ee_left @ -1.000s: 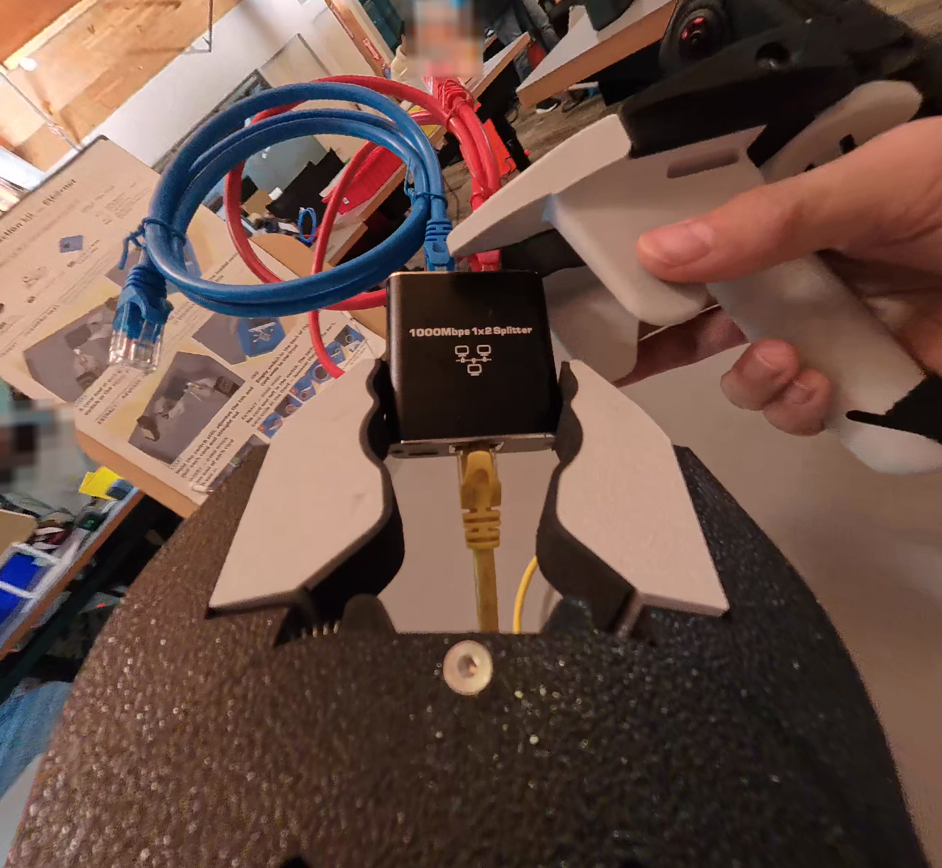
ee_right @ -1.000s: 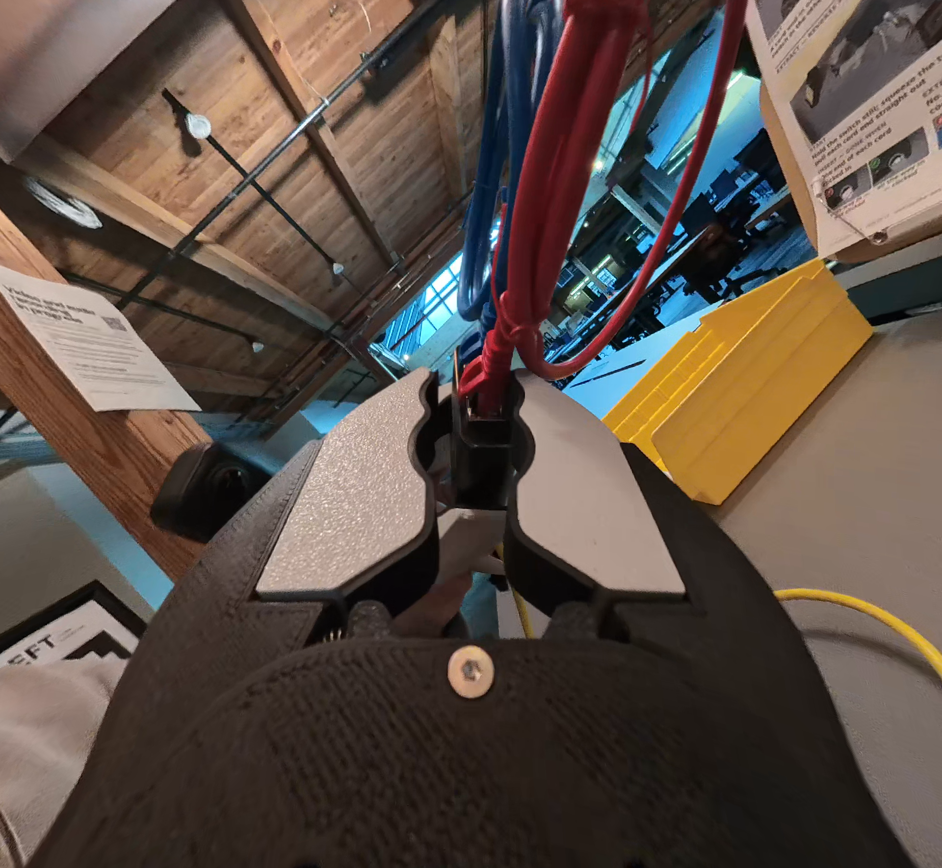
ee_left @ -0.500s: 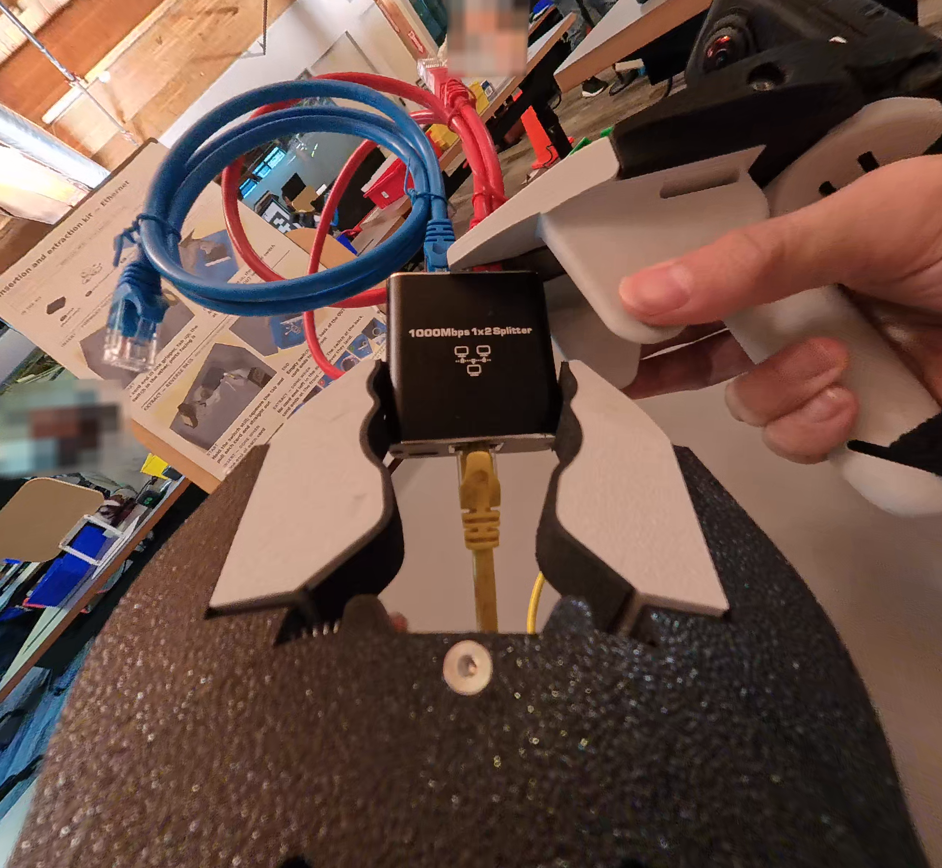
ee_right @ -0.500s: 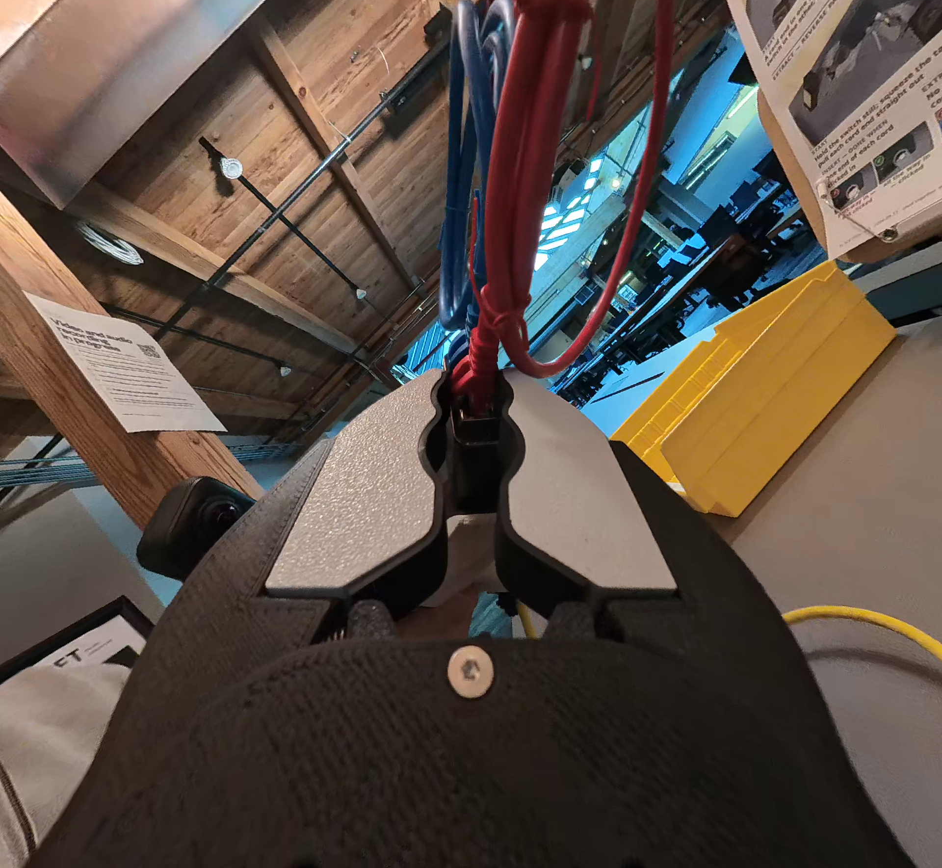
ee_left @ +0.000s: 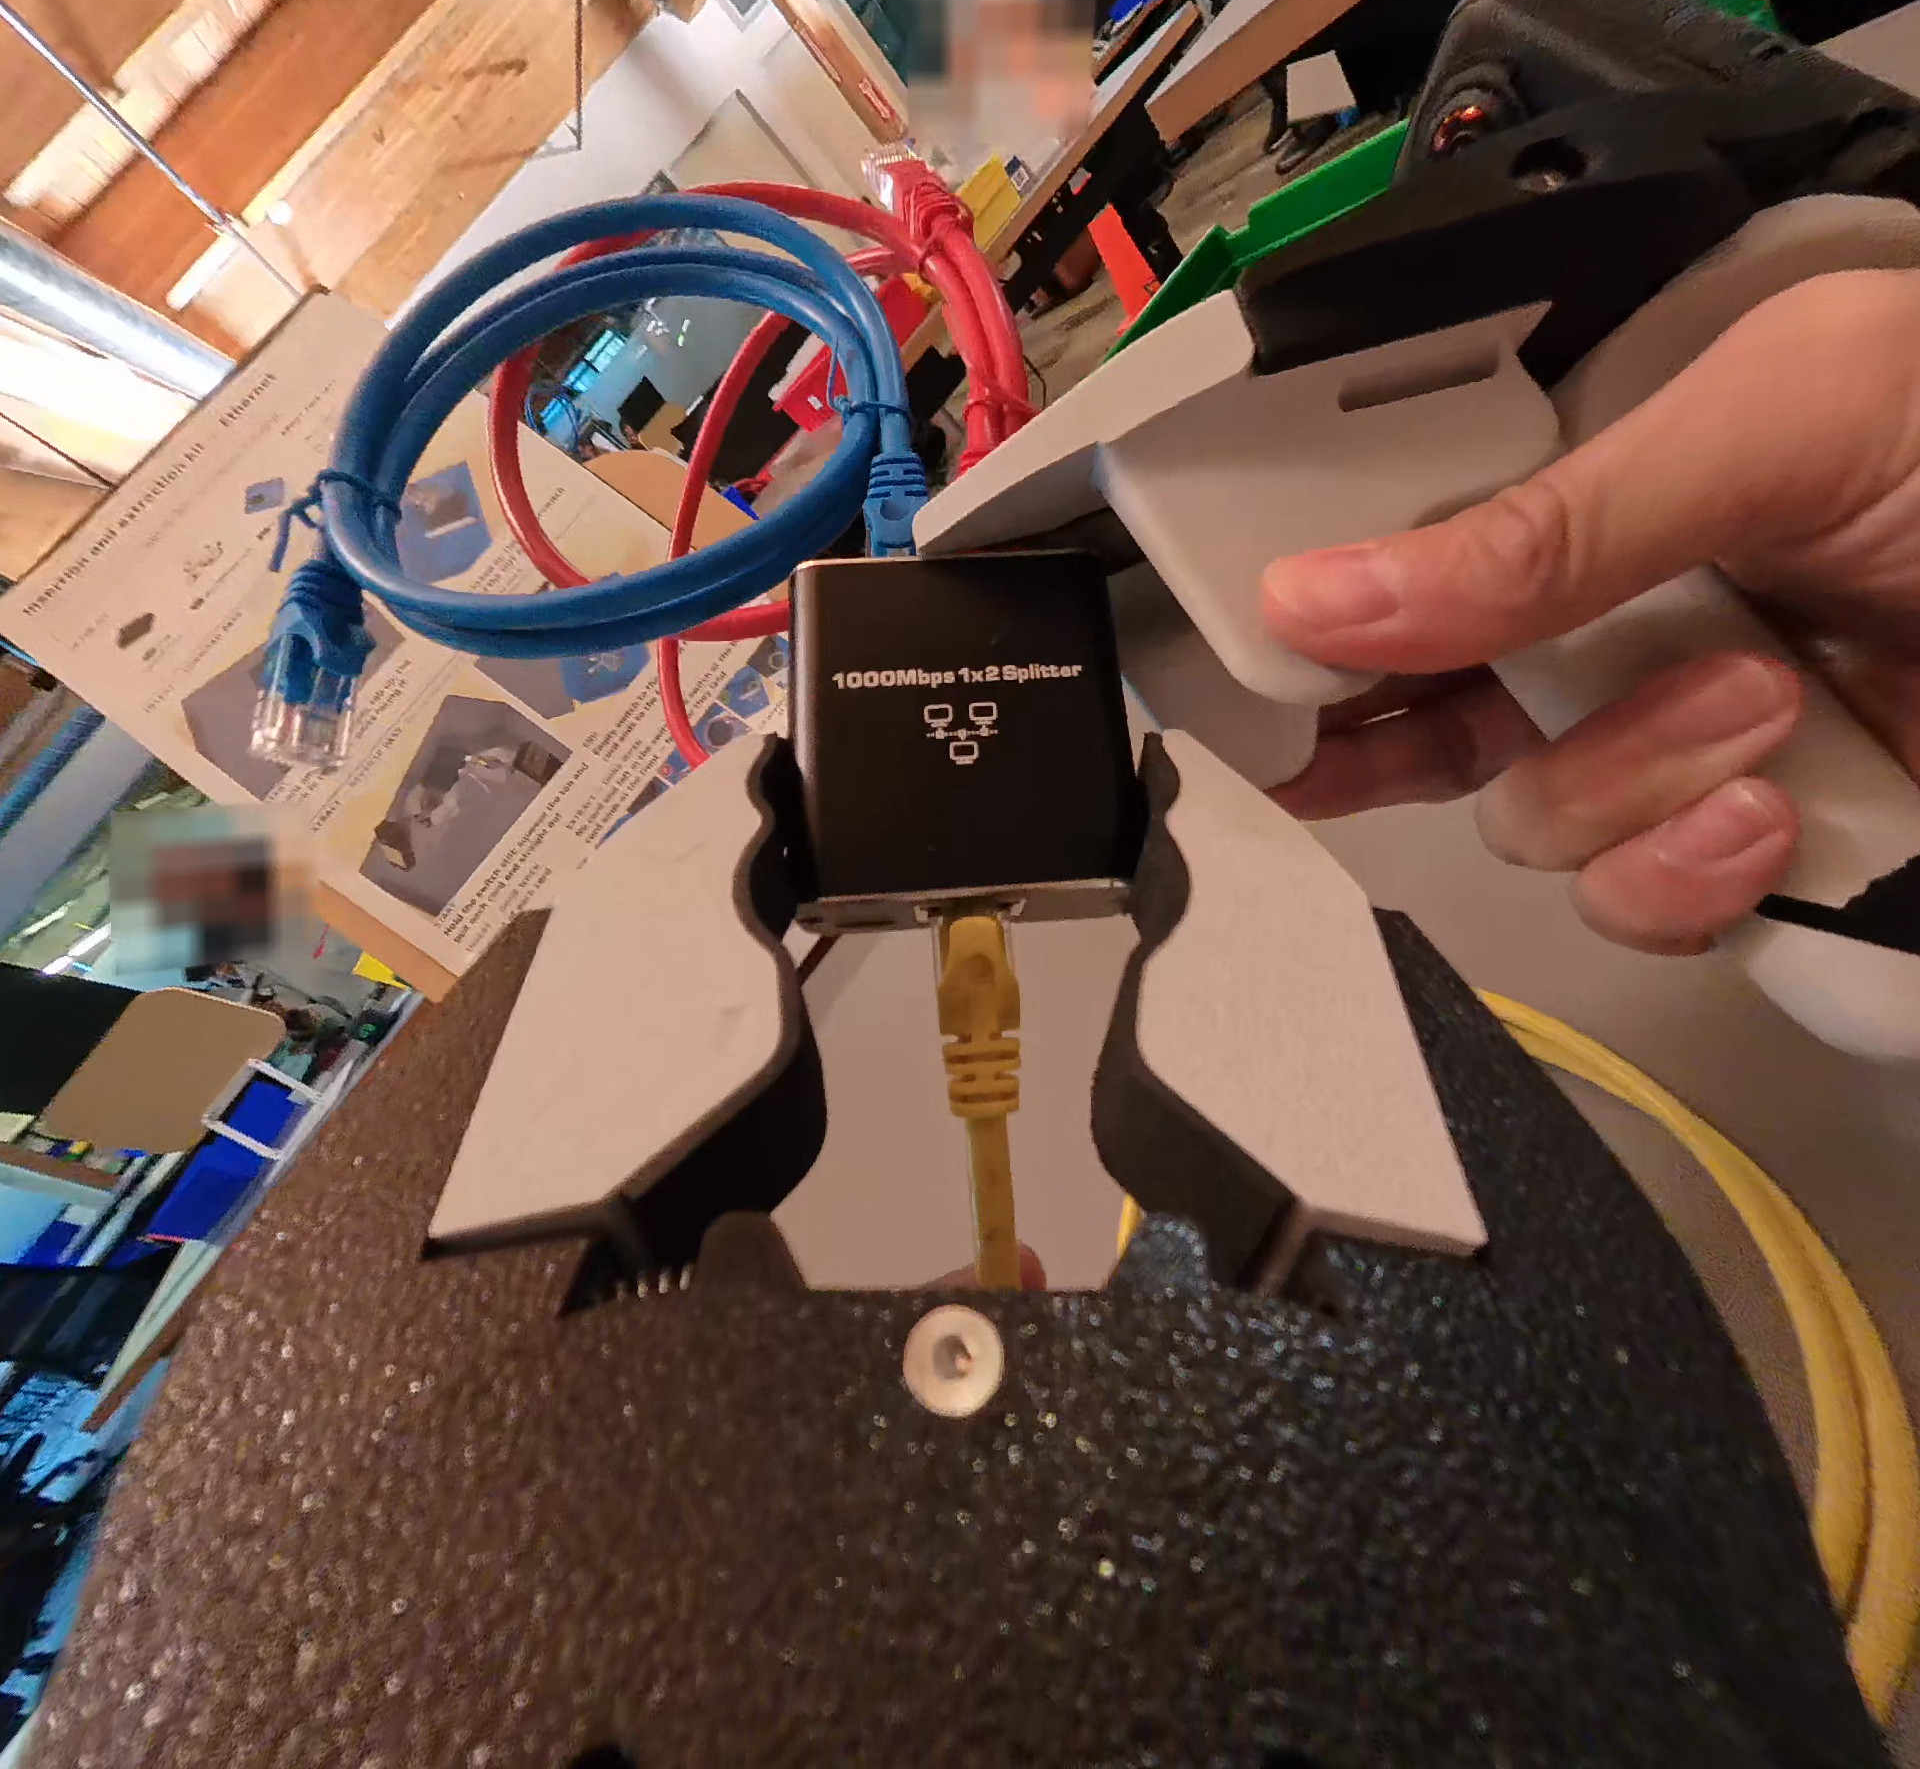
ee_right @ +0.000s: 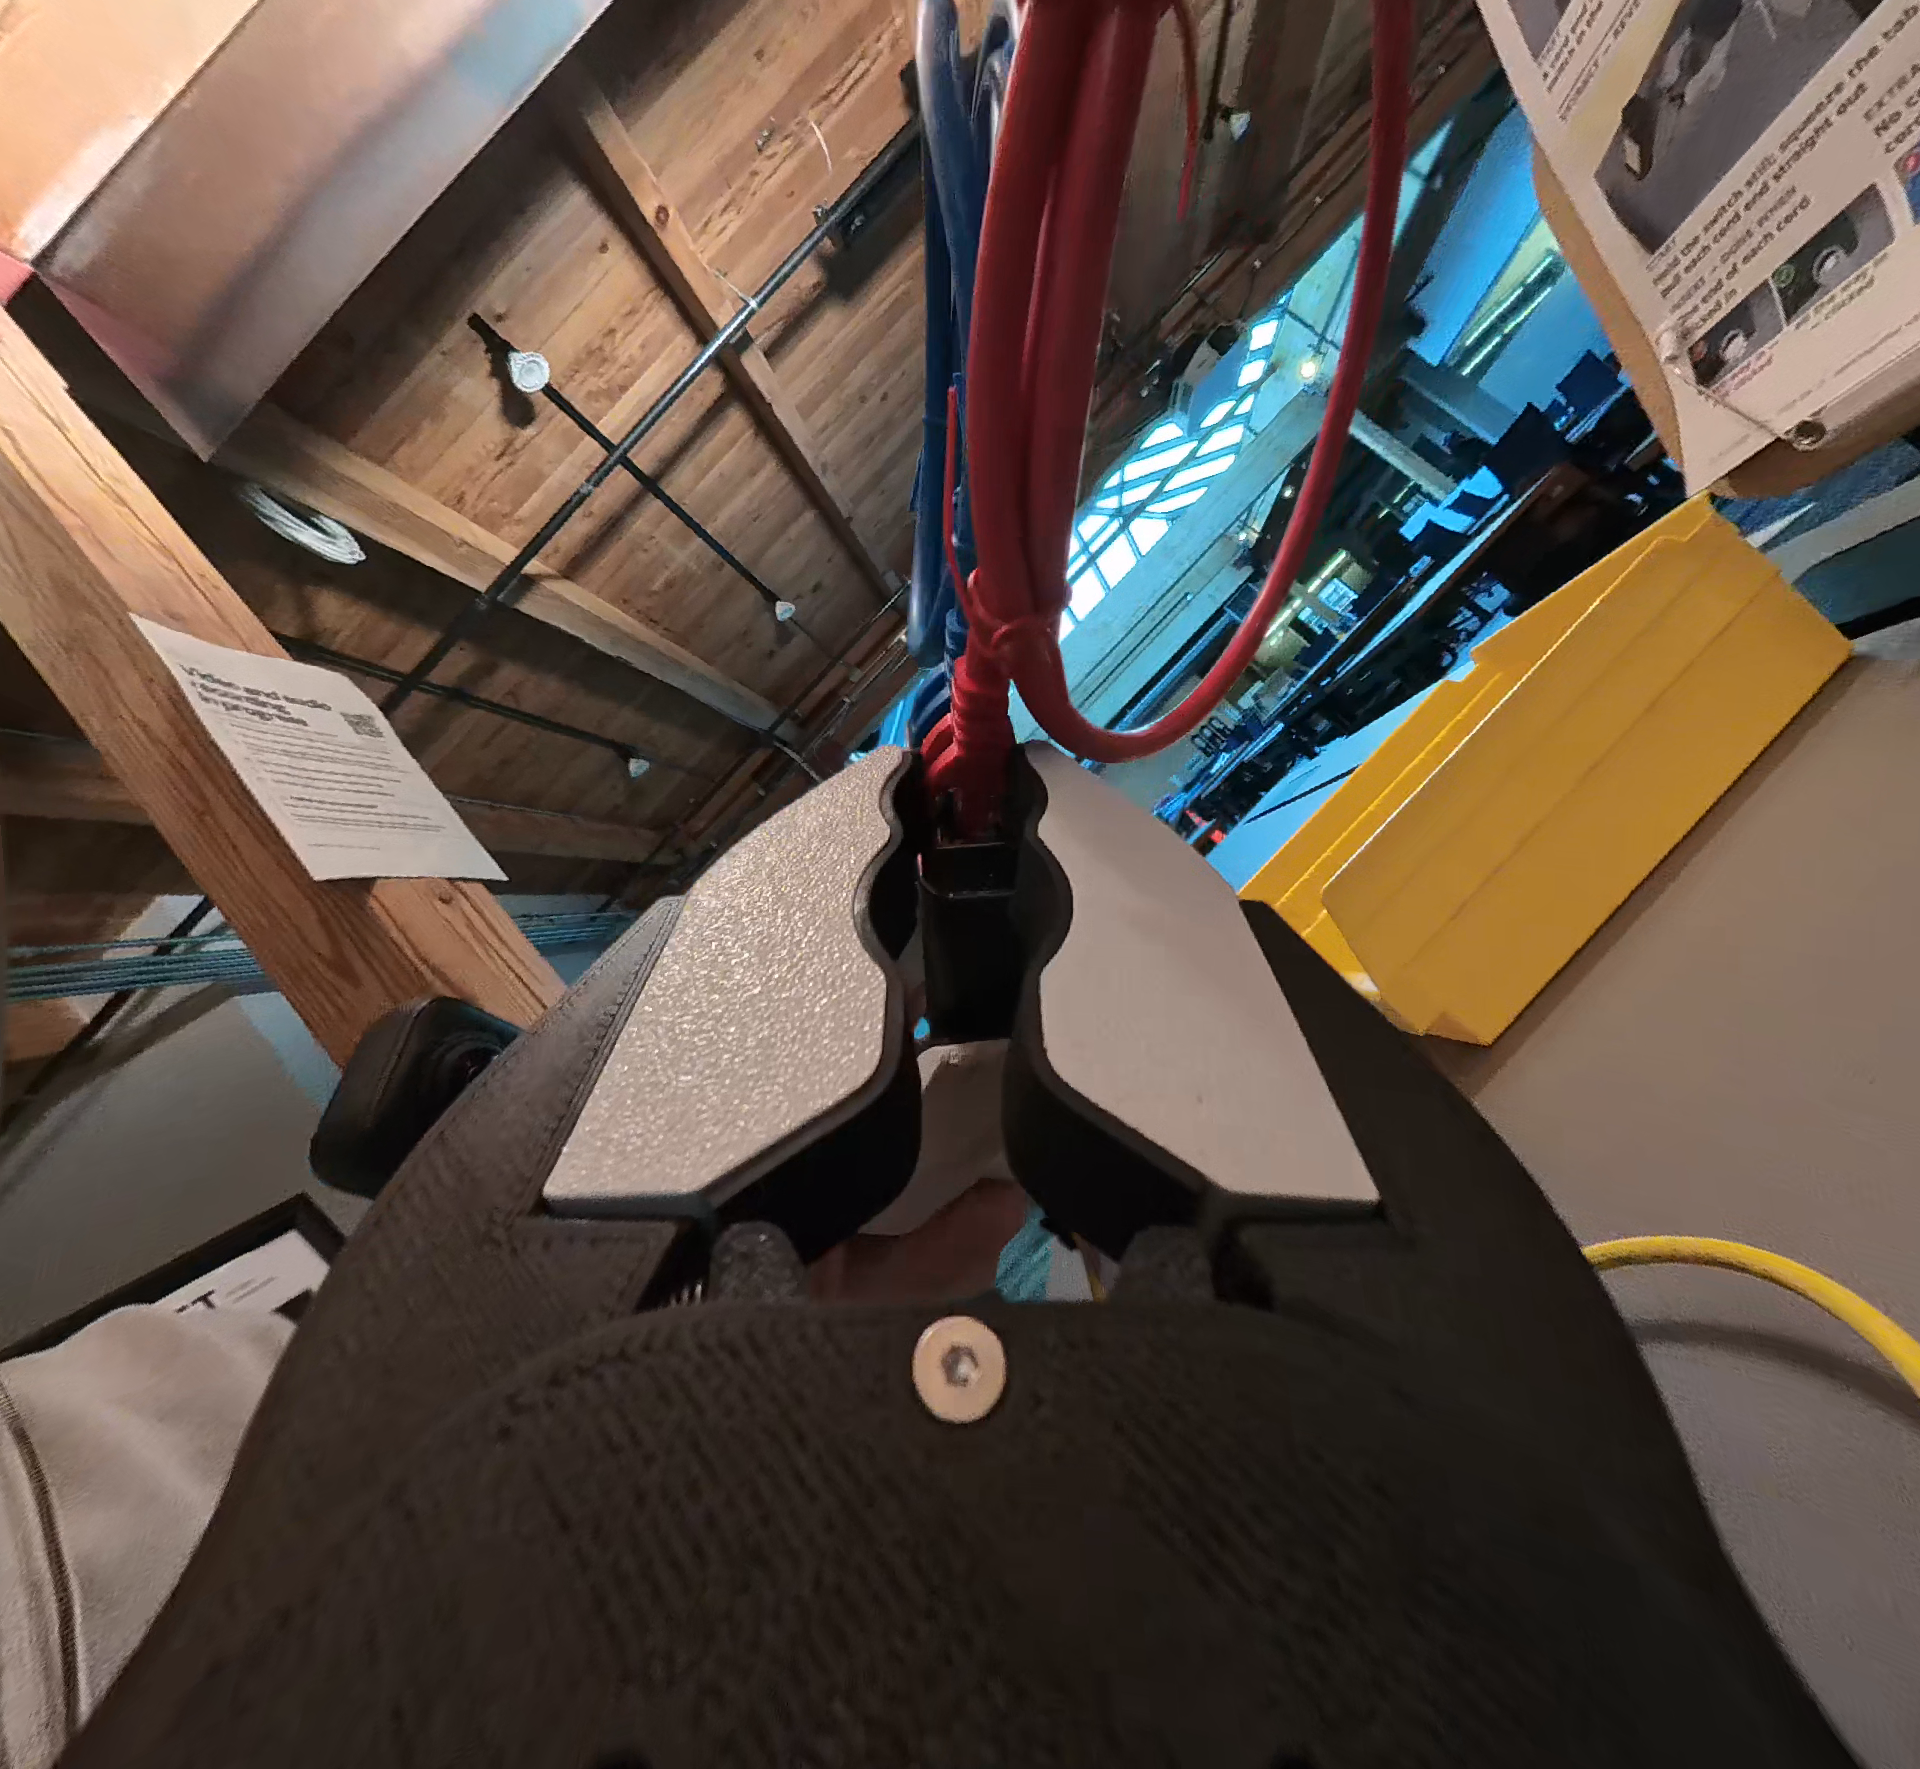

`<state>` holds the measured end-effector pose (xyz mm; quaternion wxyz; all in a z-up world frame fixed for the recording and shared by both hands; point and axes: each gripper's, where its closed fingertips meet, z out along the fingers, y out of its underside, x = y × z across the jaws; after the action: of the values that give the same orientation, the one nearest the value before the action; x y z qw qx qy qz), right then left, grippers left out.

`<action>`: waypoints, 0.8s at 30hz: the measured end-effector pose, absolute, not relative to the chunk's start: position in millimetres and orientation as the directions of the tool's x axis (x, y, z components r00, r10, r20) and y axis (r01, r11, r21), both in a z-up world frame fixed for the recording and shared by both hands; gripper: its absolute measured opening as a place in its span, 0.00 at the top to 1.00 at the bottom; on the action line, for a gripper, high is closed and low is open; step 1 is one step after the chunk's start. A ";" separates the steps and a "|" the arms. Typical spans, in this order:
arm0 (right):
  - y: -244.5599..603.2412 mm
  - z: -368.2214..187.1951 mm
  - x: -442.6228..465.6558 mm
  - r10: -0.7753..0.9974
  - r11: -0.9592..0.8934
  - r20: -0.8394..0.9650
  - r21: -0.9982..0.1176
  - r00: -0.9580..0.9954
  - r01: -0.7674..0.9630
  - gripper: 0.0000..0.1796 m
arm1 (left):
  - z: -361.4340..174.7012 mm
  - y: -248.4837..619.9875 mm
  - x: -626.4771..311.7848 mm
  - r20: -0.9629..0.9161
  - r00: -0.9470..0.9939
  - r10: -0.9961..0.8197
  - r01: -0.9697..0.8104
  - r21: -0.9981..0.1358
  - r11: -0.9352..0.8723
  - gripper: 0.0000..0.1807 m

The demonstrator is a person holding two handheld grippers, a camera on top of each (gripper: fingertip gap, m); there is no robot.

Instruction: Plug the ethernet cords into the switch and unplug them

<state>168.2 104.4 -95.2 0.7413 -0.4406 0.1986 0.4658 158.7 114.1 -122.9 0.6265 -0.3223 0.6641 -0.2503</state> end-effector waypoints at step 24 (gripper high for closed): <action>104.7 -104.8 168.2 0.393 0.138 -0.585 -0.725 0.709 -0.675 0.92 | -136.0 114.4 161.8 -0.608 0.019 -0.793 -0.082 -0.792 0.605 0.65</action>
<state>168.2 104.7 -104.8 0.7434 -0.5495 0.1281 0.3592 161.8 114.4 -136.0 0.6265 -0.3418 0.6404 -0.2839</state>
